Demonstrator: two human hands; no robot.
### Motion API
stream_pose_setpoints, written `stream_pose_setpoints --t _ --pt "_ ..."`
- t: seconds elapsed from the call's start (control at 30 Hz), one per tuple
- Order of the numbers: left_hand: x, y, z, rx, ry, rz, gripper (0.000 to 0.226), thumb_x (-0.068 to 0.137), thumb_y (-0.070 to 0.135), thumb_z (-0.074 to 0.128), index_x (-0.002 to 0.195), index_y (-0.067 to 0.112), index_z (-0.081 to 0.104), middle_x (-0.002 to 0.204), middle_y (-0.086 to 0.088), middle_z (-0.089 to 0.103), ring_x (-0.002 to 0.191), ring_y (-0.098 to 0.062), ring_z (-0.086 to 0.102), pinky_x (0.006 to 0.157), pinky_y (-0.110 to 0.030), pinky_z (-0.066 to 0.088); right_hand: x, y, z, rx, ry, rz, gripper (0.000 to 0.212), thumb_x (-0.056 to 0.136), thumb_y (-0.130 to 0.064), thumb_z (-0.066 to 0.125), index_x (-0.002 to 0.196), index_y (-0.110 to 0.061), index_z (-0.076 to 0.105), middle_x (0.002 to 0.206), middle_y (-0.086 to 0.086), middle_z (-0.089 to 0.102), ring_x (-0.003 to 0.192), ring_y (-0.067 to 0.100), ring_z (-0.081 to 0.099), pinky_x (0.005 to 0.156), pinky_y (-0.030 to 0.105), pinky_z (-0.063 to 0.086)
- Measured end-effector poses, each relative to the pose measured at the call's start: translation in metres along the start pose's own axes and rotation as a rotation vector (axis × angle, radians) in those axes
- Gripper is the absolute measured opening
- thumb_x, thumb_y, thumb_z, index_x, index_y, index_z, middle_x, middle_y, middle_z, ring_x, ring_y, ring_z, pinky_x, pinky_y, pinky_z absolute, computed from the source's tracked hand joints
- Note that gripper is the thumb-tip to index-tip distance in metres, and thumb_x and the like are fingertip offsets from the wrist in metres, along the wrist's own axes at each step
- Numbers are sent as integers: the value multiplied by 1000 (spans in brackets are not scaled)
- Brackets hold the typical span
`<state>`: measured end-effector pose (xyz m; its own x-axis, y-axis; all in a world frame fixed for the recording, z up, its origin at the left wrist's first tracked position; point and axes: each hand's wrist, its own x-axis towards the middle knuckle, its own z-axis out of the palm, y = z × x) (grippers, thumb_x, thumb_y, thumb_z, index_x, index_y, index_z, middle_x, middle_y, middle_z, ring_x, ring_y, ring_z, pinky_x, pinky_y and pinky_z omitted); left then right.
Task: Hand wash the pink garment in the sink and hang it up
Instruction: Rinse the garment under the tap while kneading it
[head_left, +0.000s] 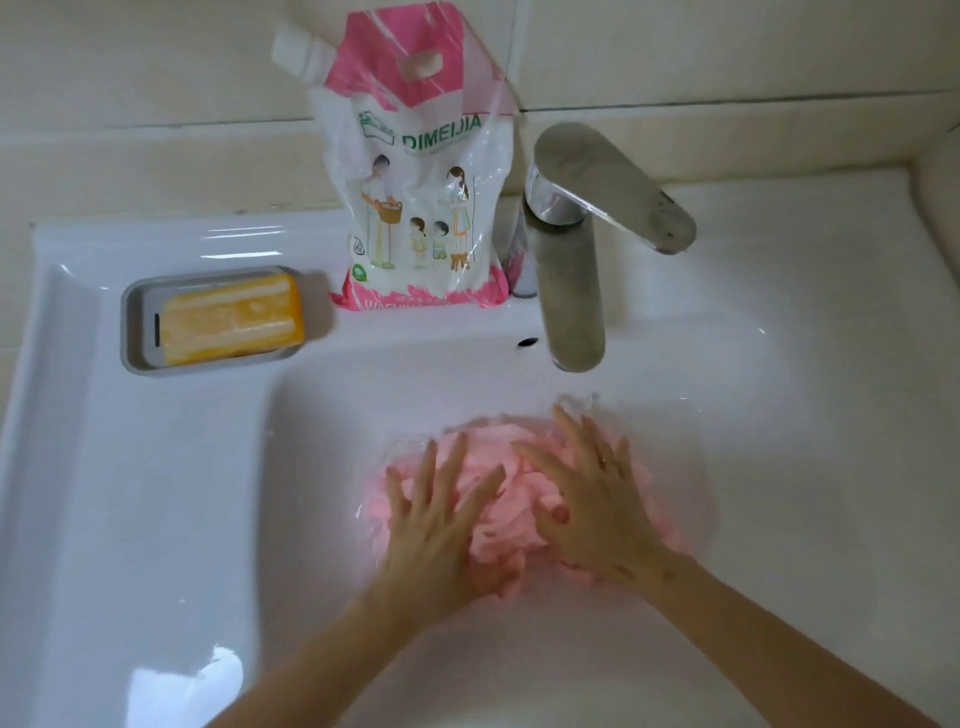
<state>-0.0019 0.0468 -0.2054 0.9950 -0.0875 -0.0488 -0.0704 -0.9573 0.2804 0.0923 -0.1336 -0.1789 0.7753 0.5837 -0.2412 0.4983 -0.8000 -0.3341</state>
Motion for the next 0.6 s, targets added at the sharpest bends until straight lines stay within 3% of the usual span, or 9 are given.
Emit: stream_pose_setpoints --t 0.03,0.1,0.17,0.27,0.4,0.47,0.5,0.53,0.6 --pt "-4 2 9 24 -52 -19 100 60 81 48 142 25 36 152 -18 30 136 -45 29 97 -74 19 1 3 8 -33 -44 19 64 76 -50 39 139 -43 31 158 7 19 141 37 26 108 65 25" --pt "-4 2 19 53 -104 -63 103 57 80 49 138 17 43 147 -19 39 129 -45 41 95 -72 29 3 0 26 -40 -69 -13 66 75 -55 46 138 -38 36 153 11 31 128 39 46 100 60 40" --pt "3 2 23 82 -107 -70 89 58 64 62 130 12 49 136 -17 52 117 -42 52 90 -64 43 8 -9 35 -61 -36 -55 59 75 -51 46 131 -29 45 142 17 46 112 39 58 94 51 47" --pt "18 1 28 198 -94 -46 75 56 35 77 120 8 50 112 -16 60 97 -38 56 79 -56 50 18 -12 44 -67 65 -58 45 81 -35 42 119 -14 53 123 19 60 96 36 64 83 43 54" --pt "29 1 35 239 76 -5 33 68 5 51 101 4 49 92 -13 60 74 -28 59 60 -37 54 30 -8 48 -57 254 -77 31 82 -23 40 105 -9 52 95 15 67 78 29 65 66 35 58" --pt "34 0 37 237 79 -7 22 84 0 35 99 6 51 91 -10 57 73 -24 58 60 -33 50 36 -10 46 12 270 14 26 78 -20 40 90 -8 59 80 12 65 64 28 64 53 32 55" --pt "37 0 33 204 19 -44 28 91 0 25 100 7 51 91 -9 58 75 -23 57 64 -32 48 38 -9 47 30 276 55 27 77 -19 39 84 -6 62 76 11 64 59 29 63 49 31 53" --pt "39 1 37 173 -38 -75 31 95 4 20 101 9 50 91 -6 61 76 -21 59 67 -31 47 40 -11 46 41 262 97 28 78 -17 40 82 -5 64 76 12 63 59 30 63 49 32 53" --pt "44 8 27 25 -149 -107 26 93 28 29 104 14 48 85 2 66 73 -14 65 66 -27 50 44 -15 39 69 152 186 26 85 -11 43 93 0 65 88 16 64 76 34 65 64 41 56"
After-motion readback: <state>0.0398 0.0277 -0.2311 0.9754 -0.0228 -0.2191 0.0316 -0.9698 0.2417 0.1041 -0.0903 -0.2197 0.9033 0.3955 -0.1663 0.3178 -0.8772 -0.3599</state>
